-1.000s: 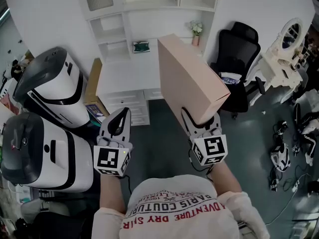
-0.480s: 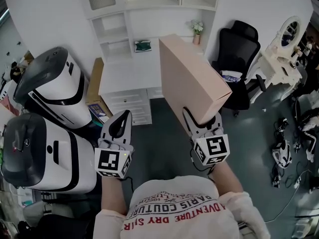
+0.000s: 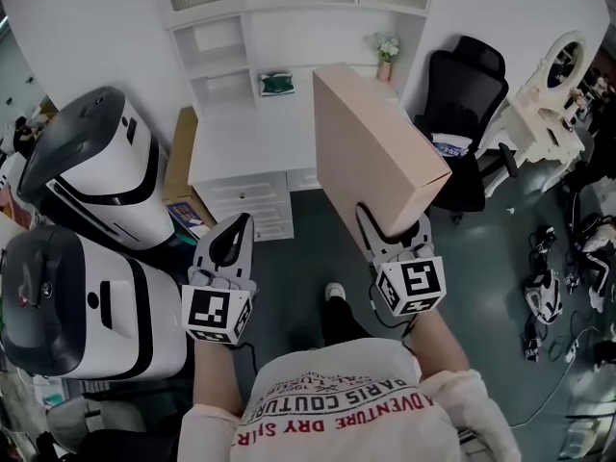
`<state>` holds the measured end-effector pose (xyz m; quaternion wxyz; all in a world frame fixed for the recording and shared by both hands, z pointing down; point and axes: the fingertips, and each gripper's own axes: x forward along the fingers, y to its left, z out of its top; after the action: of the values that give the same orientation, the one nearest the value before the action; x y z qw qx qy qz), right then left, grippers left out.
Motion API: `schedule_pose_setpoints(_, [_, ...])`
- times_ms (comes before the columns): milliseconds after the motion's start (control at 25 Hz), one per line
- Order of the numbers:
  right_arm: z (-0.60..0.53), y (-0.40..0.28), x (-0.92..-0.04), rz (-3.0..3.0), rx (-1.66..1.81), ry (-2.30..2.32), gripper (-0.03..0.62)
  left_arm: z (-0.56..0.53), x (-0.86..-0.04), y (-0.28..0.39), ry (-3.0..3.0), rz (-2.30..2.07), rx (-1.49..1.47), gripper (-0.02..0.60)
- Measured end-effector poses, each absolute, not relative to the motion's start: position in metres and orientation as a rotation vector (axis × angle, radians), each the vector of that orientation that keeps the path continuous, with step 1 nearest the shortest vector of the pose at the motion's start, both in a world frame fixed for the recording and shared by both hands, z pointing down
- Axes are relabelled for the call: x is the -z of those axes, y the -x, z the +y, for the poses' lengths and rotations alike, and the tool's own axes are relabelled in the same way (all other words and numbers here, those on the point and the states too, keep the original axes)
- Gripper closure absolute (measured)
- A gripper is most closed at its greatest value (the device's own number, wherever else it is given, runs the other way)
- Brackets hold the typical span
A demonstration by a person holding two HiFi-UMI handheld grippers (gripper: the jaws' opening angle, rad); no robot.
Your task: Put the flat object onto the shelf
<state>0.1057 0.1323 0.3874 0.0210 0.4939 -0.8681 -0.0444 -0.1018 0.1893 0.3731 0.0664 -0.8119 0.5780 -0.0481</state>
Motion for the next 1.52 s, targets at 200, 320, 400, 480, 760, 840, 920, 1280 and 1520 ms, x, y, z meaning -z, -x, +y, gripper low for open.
schedule_pose_setpoints(200, [0.080,-0.102,-0.396,-2.715,0.105,-1.501,0.310,0.142,-0.377,0.100,2.430,1.749,0.165,0.568])
schedule_pose_setpoints(320, [0.040,-0.098,-0.395,-2.738,0.105,-1.465,0.310,0.106,-0.374,0.100,2.408,1.762,0.172,0.568])
schedule_pose_setpoints(400, [0.010,-0.097,-0.393,-2.755,0.101,-1.447,0.310,0.078,-0.371,0.101,2.391,1.783,0.165,0.568])
schedule_pose_setpoints(480, [-0.022,-0.097,-0.390,-2.775,0.092,-1.429,0.310,0.048,-0.367,0.100,2.378,1.796,0.166,0.568])
schedule_pose_setpoints(760, [-0.127,-0.098,-0.381,-2.817,0.108,-1.362,0.310,-0.052,-0.356,0.091,2.333,1.816,0.170,0.568])
schedule_pose_setpoints(840, [-0.153,-0.099,-0.379,-2.829,0.125,-1.343,0.310,-0.078,-0.353,0.090,2.315,1.826,0.169,0.568])
schedule_pose_setpoints(920, [-0.176,-0.098,-0.379,-2.830,0.136,-1.323,0.310,-0.101,-0.353,0.090,2.304,1.842,0.173,0.568])
schedule_pose_setpoints(1280, [-0.238,-0.091,-0.379,-2.815,0.082,-1.323,0.310,-0.156,-0.351,0.095,2.309,1.850,0.154,0.568])
schedule_pose_setpoints(1520, [-0.264,-0.075,-0.342,-2.738,0.215,-1.362,0.307,-0.178,-0.336,0.107,2.330,1.791,0.146,0.568])
